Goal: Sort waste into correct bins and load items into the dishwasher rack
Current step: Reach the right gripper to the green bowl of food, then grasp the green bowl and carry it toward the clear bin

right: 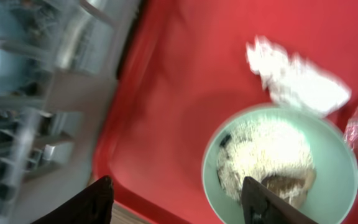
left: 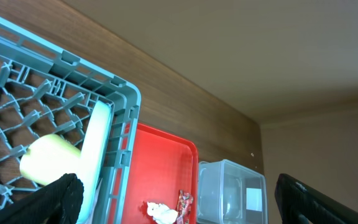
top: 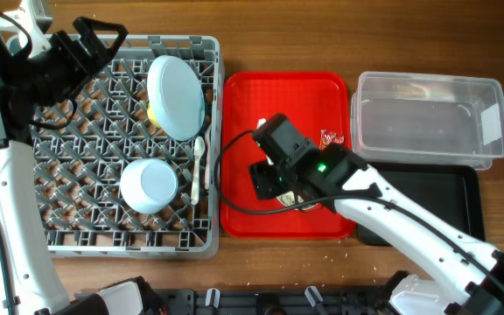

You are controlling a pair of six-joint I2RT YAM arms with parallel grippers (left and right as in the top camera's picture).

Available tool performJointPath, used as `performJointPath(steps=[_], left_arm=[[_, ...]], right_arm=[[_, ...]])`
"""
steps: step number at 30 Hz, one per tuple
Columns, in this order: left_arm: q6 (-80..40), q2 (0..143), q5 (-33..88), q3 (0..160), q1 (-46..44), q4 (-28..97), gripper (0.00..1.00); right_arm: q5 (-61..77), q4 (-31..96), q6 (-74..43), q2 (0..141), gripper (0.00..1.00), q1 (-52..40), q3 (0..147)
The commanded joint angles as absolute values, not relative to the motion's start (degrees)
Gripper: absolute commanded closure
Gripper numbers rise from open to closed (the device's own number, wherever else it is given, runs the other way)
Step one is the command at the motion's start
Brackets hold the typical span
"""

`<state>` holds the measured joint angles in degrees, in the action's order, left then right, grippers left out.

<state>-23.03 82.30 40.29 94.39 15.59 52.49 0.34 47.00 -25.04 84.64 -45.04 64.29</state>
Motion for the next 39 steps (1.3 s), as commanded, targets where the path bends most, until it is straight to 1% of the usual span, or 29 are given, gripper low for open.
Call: performJointPath(steps=[1, 6, 7, 10, 11, 13, 16, 17, 18, 20, 27, 28, 30, 33, 39], left_arm=[[-23.16, 82.56, 40.18, 94.63, 15.66, 52.38, 0.00], [-23.16, 82.56, 40.18, 94.63, 15.66, 52.38, 0.00], [-23.16, 82.56, 40.18, 94.63, 15.66, 52.38, 0.00], [-23.16, 82.56, 40.18, 94.63, 15.66, 52.38, 0.00], [-23.16, 82.56, 40.18, 94.63, 15.66, 52.38, 0.00], [-23.16, 82.56, 40.18, 94.63, 15.66, 52.38, 0.00], [-23.16, 82.56, 40.18, 94.63, 15.66, 52.38, 0.00], [-23.16, 82.56, 40.18, 94.63, 15.66, 52.38, 0.00], [-23.16, 82.56, 40.18, 94.63, 15.66, 52.38, 0.00], [-23.16, 82.56, 40.18, 94.63, 15.66, 52.38, 0.00], [-23.16, 82.56, 40.18, 94.63, 15.66, 52.38, 0.00], [-23.16, 82.56, 40.18, 94.63, 15.66, 52.38, 0.00], [-23.16, 82.56, 40.18, 94.63, 15.66, 52.38, 0.00], [-23.16, 82.56, 40.18, 94.63, 15.66, 52.38, 0.00], [-23.16, 82.56, 40.18, 94.63, 15.66, 52.38, 0.00]], right_arm=[[-0.82, 44.84, -29.15, 85.21, 0.37, -45.21, 58.43], [0.54, 36.80, -29.98, 85.21, 0.38, -45.21, 51.79], [0.51, 34.79, -30.00, 85.25, 0.44, -45.21, 50.61], [0.56, 31.64, -29.95, 85.71, 0.51, -45.21, 48.62], [0.75, 29.93, -29.91, 85.95, 0.56, -45.21, 47.75], [0.95, 27.75, -29.93, 86.06, 0.62, -45.21, 46.33], [0.95, 26.57, -29.30, 86.06, 0.81, -45.21, 45.69], [0.95, 26.59, -29.28, 86.06, 0.83, -45.21, 45.69], [0.97, 26.65, -28.49, 86.06, 0.84, -45.21, 45.67], [0.97, 27.07, -28.49, 86.06, 0.82, -45.21, 45.63], [1.17, 28.05, -28.42, 88.14, 0.83, -45.21, 45.60], [1.17, 27.86, -28.47, 88.90, 0.85, -45.21, 45.60], [1.15, 27.59, -28.49, 89.21, 0.96, -45.21, 45.63], [1.19, 28.51, -28.49, 88.47, 0.96, -45.19, 46.96], [-0.95, 38.76, -28.45, 80.40, 0.96, -45.15, 56.73]])
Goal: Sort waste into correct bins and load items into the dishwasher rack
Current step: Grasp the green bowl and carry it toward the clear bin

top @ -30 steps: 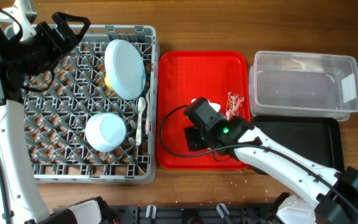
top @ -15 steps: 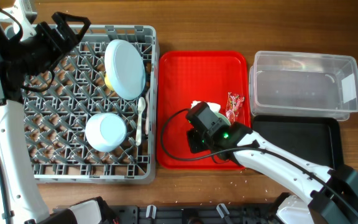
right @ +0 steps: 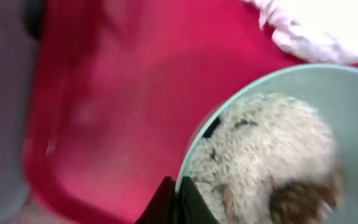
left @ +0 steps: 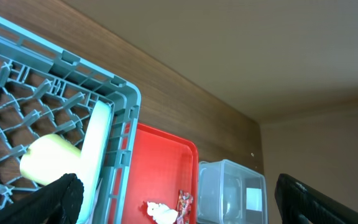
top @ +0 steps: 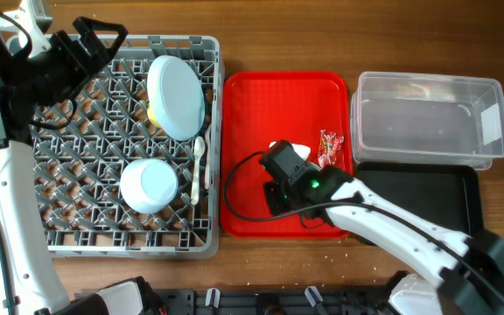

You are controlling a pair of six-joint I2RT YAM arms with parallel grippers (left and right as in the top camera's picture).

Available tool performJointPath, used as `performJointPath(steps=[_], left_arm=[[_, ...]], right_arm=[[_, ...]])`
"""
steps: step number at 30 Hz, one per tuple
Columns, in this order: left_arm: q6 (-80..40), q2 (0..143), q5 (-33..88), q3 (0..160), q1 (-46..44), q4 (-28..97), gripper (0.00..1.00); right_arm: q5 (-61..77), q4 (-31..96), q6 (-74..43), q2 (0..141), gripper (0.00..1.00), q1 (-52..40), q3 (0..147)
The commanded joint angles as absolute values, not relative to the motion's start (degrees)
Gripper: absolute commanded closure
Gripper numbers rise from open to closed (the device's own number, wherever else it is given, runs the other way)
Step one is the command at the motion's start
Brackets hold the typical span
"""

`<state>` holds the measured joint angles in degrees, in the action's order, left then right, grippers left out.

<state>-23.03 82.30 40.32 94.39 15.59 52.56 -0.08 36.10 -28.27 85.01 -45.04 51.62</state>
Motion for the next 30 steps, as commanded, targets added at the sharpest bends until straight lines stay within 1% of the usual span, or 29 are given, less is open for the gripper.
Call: performJointPath(steps=[1, 4, 8, 12, 15, 19, 21, 24, 30], left_arm=[[-23.16, 82.56, 40.18, 94.63, 15.66, 52.38, 0.00], [-23.16, 82.56, 40.18, 94.63, 15.66, 52.38, 0.00], [-23.16, 82.56, 40.18, 94.63, 15.66, 52.38, 0.00], [-23.16, 82.56, 40.18, 94.63, 15.66, 52.38, 0.00], [-23.16, 82.56, 40.18, 94.63, 15.66, 52.38, 0.00], [-23.16, 82.56, 40.18, 94.63, 15.66, 52.38, 0.00], [-23.16, 82.56, 40.18, 94.63, 15.66, 52.38, 0.00], [-23.16, 82.56, 40.18, 94.63, 15.66, 52.38, 0.00], [-23.16, 82.56, 40.18, 94.63, 15.66, 52.38, 0.00]], right_arm=[[-1.30, 40.51, -28.49, 78.94, 0.96, -45.15, 58.13], [-1.54, 45.04, -30.55, 73.73, 0.96, -43.92, 59.09], [-5.23, 57.67, -31.77, 67.57, 0.95, -38.09, 59.09], [-11.14, 68.64, -36.36, 64.97, 0.96, -32.58, 58.24], [-10.07, 69.47, -36.60, 63.37, 0.96, -27.11, 55.72], [-3.70, 67.33, -34.50, 60.75, 0.96, -18.55, 54.13], [-3.73, 66.83, -34.26, 59.42, 0.96, -13.96, 54.13], [1.06, 64.55, -30.15, 57.93, 0.96, -6.98, 53.95], [17.87, 61.43, -18.68, 57.91, 0.96, 11.75, 53.87]])
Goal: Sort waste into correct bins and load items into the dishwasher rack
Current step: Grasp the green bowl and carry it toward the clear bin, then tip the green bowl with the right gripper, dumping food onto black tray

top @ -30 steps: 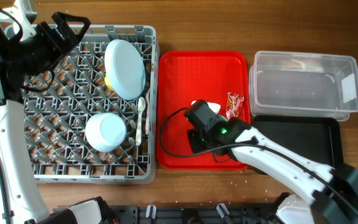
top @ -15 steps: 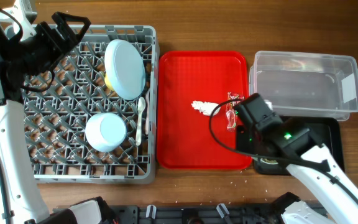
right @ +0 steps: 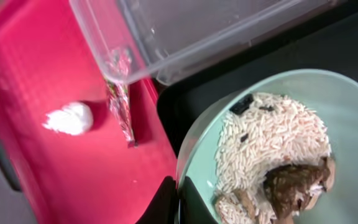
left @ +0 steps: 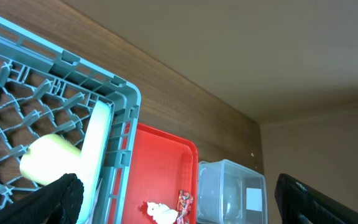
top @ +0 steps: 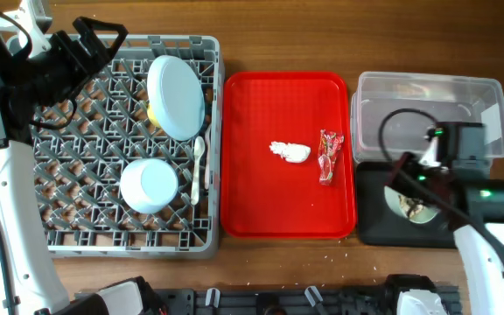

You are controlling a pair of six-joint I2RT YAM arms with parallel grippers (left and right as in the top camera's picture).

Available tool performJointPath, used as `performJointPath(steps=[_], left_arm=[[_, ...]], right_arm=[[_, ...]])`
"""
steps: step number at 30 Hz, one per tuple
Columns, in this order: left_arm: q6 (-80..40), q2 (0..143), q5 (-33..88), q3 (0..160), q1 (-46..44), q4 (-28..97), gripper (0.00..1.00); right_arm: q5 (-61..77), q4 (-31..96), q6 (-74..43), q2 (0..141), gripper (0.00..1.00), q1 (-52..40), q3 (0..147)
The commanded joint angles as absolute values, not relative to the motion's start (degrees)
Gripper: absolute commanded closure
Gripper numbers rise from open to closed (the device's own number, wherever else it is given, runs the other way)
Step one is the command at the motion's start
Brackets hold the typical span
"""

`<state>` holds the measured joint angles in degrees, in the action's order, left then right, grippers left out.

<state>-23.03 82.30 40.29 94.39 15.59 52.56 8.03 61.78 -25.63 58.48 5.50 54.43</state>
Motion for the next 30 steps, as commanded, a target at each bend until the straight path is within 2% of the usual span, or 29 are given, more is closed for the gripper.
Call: performJointPath(steps=[1, 7, 14, 20, 26, 30], left_arm=[[-23.16, 82.56, 40.18, 94.63, 15.66, 52.38, 0.00], [-23.16, 82.56, 40.18, 94.63, 15.66, 52.38, 0.00], [-23.16, 82.56, 40.18, 94.63, 15.66, 52.38, 0.00], [-23.16, 82.56, 40.18, 94.63, 15.66, 52.38, 0.00], [-23.16, 82.56, 40.18, 94.63, 15.66, 52.38, 0.00], [-23.16, 82.56, 40.18, 94.63, 15.66, 52.38, 0.00]], right_arm=[[20.95, 61.52, -16.34, 57.91, 0.96, 15.00, 53.87], [40.38, 63.79, -1.39, 60.69, 0.96, 34.28, 53.87], [61.93, 64.58, 14.33, 70.89, 0.96, 45.10, 44.91], [64.20, 64.10, 25.52, 75.92, 0.96, 48.84, 41.17], [70.72, 64.38, 25.30, 75.92, 0.96, 48.84, 41.17], [68.58, 63.33, 26.13, 75.92, 0.96, 48.84, 41.17]])
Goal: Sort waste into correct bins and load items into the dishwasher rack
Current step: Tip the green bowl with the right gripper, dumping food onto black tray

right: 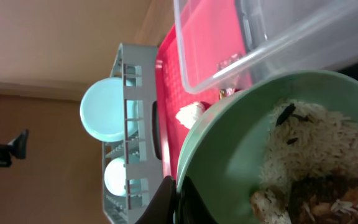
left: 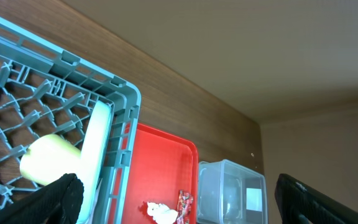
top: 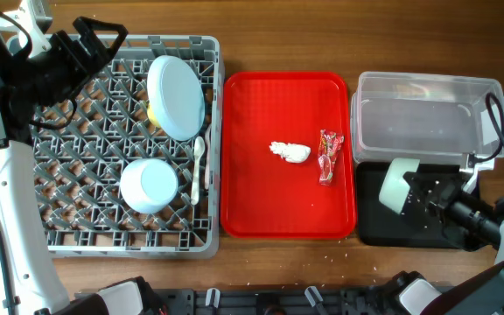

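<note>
A pale green bowl (top: 395, 185) holding rice and brown scraps (right: 309, 162) is tipped on its side over the black bin (top: 418, 229). My right gripper (top: 409, 191) is shut on its rim (right: 185, 163). On the red tray (top: 261, 197) lie a crumpled white tissue (top: 290, 151) and a red wrapper (top: 326, 156). The grey dishwasher rack (top: 77, 241) holds a light blue plate (top: 175, 94), a cup (top: 148, 185), a white spoon (top: 198, 166) and a yellow item (left: 48, 158). My left gripper (top: 101, 39) hangs open over the rack's far left corner, nothing between its fingers (left: 58, 198).
A clear plastic container (top: 427, 118) stands just behind the black bin, to the right of the tray. Cables trail from both arms. Bare wooden tabletop (top: 287, 35) lies behind the tray and rack.
The bowl was level and mouth-up over the black bin. Now it is turned on its side there, and the right arm reaches in from the lower right. The left arm has not moved.
My right gripper stood open over the bowl of rice on the red tray, then was shut on the bowl's rim there. A second ago it held the bowl level over the black bin, and now the bowl is tipped sideways. The left gripper stayed open over the rack.
</note>
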You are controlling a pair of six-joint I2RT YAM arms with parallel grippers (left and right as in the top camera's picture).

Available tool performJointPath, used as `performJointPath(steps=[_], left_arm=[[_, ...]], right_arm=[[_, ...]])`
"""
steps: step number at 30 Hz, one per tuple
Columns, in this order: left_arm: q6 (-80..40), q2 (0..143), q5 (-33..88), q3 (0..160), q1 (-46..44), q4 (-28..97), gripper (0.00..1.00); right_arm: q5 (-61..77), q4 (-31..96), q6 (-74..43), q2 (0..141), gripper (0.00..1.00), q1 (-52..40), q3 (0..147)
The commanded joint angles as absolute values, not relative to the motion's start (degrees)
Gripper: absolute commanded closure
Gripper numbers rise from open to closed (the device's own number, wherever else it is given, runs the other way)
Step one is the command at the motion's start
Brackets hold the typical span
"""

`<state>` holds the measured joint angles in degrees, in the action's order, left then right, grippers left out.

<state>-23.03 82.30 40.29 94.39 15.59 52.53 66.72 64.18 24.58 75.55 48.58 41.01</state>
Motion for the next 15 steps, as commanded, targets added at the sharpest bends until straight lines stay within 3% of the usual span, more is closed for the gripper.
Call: performJointPath(steps=[1, 15], left_arm=[[-23.16, 82.56, 40.18, 94.63, 15.66, 52.38, 0.00], [-23.16, 82.56, 40.18, 94.63, 15.66, 52.38, 0.00]], right_arm=[[68.51, 64.86, 26.00, 75.92, 0.96, 48.84, 41.17], [74.98, 69.38, 25.12, 75.88, 0.96, 48.84, 43.18]])
